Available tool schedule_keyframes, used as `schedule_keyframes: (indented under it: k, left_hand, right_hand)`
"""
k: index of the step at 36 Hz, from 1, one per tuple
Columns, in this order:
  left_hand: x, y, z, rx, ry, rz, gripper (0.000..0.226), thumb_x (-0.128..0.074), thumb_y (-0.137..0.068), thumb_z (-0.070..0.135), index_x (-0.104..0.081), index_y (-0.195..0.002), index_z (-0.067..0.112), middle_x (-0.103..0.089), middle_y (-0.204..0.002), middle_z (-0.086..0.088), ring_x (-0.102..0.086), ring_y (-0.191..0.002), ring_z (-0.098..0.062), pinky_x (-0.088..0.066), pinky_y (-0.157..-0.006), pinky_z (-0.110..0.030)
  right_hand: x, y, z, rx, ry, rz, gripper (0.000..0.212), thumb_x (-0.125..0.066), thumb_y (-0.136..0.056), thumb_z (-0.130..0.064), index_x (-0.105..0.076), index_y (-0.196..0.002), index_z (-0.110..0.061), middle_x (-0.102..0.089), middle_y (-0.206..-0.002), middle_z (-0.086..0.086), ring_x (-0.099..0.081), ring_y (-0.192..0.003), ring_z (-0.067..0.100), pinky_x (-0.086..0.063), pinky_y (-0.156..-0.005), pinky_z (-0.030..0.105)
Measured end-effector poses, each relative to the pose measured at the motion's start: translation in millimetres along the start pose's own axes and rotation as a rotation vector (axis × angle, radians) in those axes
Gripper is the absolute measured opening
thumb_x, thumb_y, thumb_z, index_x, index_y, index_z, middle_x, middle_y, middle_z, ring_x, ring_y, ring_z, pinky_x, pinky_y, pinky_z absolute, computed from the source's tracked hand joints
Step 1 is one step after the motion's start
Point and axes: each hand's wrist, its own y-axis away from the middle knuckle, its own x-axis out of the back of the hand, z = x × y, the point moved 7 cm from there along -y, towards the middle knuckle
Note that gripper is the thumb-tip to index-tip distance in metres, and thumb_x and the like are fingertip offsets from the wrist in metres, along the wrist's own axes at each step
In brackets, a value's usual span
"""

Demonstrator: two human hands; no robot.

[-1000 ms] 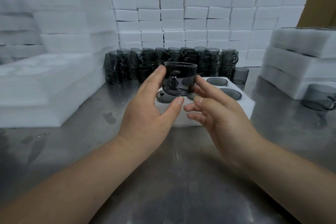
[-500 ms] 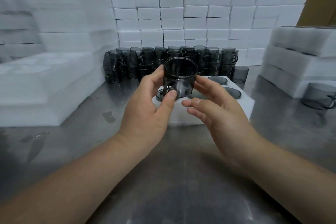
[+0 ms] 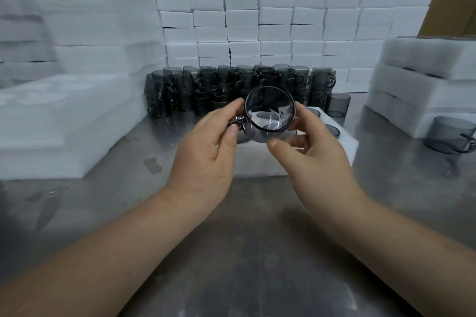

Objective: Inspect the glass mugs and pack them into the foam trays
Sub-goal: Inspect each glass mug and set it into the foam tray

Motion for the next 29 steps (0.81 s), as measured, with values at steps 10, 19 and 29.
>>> schedule_keyframes:
  k: [10,19,29]
  left_hand:
    - [-2,1,-8,0.108,0.072,-0.023,0.035,-0.039,-0.089,0.023,-0.046,-0.114,0.045,-0.056,-0.109,0.028,-0.057,-0.102,0.01,-0.042,-0.092,-0.011]
    - [-7,0,-14,0.165,0.114,-0.1,0.036,-0.043,-0.092,0.021,-0.04,-0.115,0.049,-0.053,-0.11,0.03,-0.052,-0.099,0.018,-0.04,-0.094,-0.01]
    - [53,-56,-31,0.2,-0.475,-0.006,0.049,-0.043,-0.097,0.029,-0.036,-0.142,0.012,-0.04,-0.145,-0.007,-0.034,-0.133,-0.018,-0.022,-0.103,-0.021]
  right_hand:
    - [0,-1,-3,0.128,0.196,-0.007,0.064,-0.071,-0.075,-0.029,-0.044,-0.133,-0.028,-0.053,-0.123,-0.012,-0.046,-0.105,-0.008,-0.03,-0.083,-0.001]
    - [1,-4,-3,0.137,0.249,-0.018,0.056,-0.071,-0.072,-0.032,-0.051,-0.125,-0.036,-0.055,-0.114,-0.018,-0.046,-0.102,-0.01,-0.03,-0.079,-0.002]
    - [5,-6,4,0.106,0.231,0.023,0.053,-0.07,-0.071,-0.039,-0.051,-0.121,-0.039,-0.055,-0.109,-0.021,-0.044,-0.101,-0.011,-0.03,-0.076,-0.002]
